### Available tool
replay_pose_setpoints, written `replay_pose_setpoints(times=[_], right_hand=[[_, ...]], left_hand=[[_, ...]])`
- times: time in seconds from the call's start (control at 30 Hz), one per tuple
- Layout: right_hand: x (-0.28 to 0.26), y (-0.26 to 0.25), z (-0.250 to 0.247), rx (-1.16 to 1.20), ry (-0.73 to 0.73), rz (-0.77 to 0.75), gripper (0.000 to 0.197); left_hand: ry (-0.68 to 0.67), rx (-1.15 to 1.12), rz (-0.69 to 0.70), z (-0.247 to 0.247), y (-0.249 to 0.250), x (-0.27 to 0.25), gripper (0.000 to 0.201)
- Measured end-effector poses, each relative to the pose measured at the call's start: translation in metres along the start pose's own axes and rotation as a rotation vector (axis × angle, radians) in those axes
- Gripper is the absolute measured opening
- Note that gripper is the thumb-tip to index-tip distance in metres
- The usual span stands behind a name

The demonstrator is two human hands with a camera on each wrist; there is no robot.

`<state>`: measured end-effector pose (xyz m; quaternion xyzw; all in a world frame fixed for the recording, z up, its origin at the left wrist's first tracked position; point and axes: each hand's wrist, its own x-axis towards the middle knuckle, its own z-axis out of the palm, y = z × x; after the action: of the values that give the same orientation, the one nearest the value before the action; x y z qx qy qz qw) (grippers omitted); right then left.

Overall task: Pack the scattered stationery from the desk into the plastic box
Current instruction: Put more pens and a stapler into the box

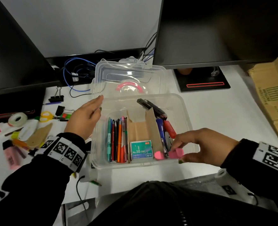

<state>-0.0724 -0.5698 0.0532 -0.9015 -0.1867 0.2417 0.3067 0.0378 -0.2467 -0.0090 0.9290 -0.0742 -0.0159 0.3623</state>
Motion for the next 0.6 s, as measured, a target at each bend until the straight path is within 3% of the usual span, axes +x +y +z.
replay_pose_setpoints(times=[0.27, 0.6], right_hand=[[0.004, -0.004, -0.004, -0.154, -0.08, 0.031, 0.03], [0.009, -0.02, -0.015, -0.114, -0.162, 0.079, 0.05]], left_hand=[[0.024, -0.058, -0.027, 0.004, -0.003, -0.002, 0.043], [0.043, -0.02, -0.059, 0.003, 0.002, -0.003, 0.042]])
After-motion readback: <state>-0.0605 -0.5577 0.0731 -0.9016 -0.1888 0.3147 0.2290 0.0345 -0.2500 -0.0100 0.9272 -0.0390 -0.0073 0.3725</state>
